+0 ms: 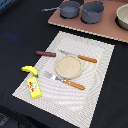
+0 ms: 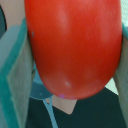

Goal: Interact with the objects in diverse but meaningful ways.

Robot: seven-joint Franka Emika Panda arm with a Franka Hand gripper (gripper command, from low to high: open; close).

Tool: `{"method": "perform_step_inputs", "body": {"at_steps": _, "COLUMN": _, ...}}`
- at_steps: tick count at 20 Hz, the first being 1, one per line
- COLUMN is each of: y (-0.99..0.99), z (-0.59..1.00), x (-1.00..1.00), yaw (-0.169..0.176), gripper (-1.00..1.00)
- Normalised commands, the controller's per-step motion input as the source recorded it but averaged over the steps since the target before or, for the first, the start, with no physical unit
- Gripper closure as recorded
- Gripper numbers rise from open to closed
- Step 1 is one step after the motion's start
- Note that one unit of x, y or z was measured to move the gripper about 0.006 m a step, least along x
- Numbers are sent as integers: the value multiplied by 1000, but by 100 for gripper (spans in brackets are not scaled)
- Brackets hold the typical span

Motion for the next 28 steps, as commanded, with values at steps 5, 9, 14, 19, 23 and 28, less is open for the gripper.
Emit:
{"method": "perform_step_inputs", "body": {"at_steps": 5, "y": 314, "z": -138, "x": 449, "yaw": -57, "gripper": 100}}
{"method": "perform_step_inputs", "body": {"at_steps": 9, "y": 309, "z": -156, "x": 414, "yaw": -57, "gripper": 100}}
{"method": "perform_step_inputs", "body": {"at_steps": 14, "y": 302, "z": -174, "x": 395, "yaw": -56, "gripper": 100}}
{"method": "perform_step_inputs", "body": {"at_steps": 19, "y": 295, "z": -182, "x": 383, "yaw": -56, "gripper": 100}}
{"method": "perform_step_inputs", "body": {"at_steps": 23, "y": 288, "z": -199, "x": 380, "yaw": -55, "gripper": 100}}
{"method": "perform_step_inputs", "body": {"at_steps": 28, "y": 296, "z": -184, "x": 419, "yaw": -55, "gripper": 100}}
